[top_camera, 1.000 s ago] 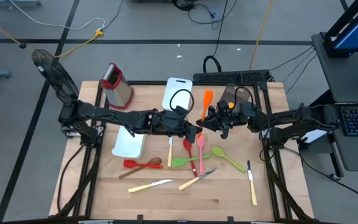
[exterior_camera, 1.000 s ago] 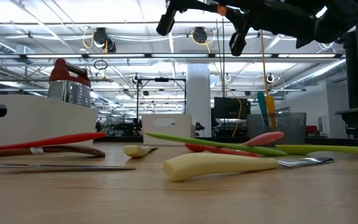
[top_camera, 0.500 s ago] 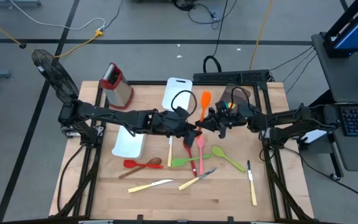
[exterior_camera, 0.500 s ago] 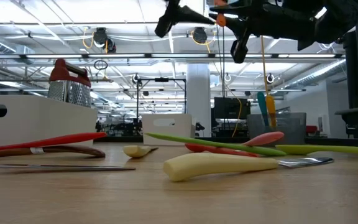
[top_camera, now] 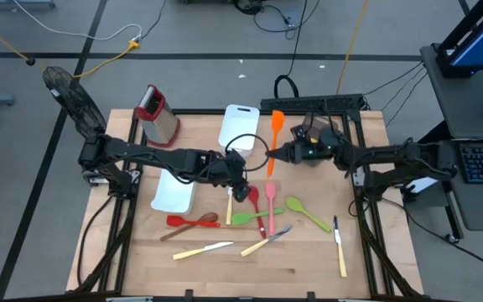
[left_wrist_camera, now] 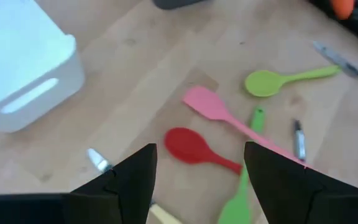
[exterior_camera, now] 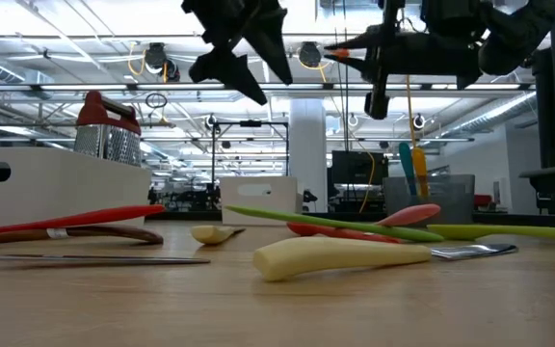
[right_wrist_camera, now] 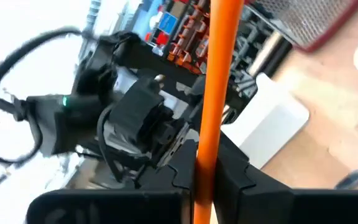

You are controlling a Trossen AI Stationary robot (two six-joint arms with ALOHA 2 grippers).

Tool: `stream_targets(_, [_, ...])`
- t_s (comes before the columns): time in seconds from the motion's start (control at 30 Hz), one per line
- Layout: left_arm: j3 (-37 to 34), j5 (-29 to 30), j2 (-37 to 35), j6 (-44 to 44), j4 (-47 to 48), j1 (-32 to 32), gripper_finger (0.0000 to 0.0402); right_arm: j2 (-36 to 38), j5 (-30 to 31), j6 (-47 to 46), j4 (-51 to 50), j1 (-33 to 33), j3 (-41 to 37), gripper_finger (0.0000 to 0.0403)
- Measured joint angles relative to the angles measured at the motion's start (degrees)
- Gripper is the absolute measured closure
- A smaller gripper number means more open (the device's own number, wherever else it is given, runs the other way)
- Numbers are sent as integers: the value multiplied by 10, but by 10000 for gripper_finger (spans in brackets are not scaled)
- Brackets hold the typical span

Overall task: Pick & Place Kitchen Items
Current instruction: Put the orange spatula into the black bin

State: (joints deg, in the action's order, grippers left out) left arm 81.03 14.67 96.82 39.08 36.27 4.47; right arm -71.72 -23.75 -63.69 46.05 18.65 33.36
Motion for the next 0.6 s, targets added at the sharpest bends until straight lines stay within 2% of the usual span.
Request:
stream_targets(0.2, [0,20,0,-59,13,0,153,0,-48,-103,-16,48,0,386])
stream_targets(0.43, [0,19,0,-127,15,-15,153,0,-64,-206,-18,91,-6,386])
stream_targets(0.6, [0,-4,-11,-176,33,-40,153,14,-91,-280,-18,117,-27,386])
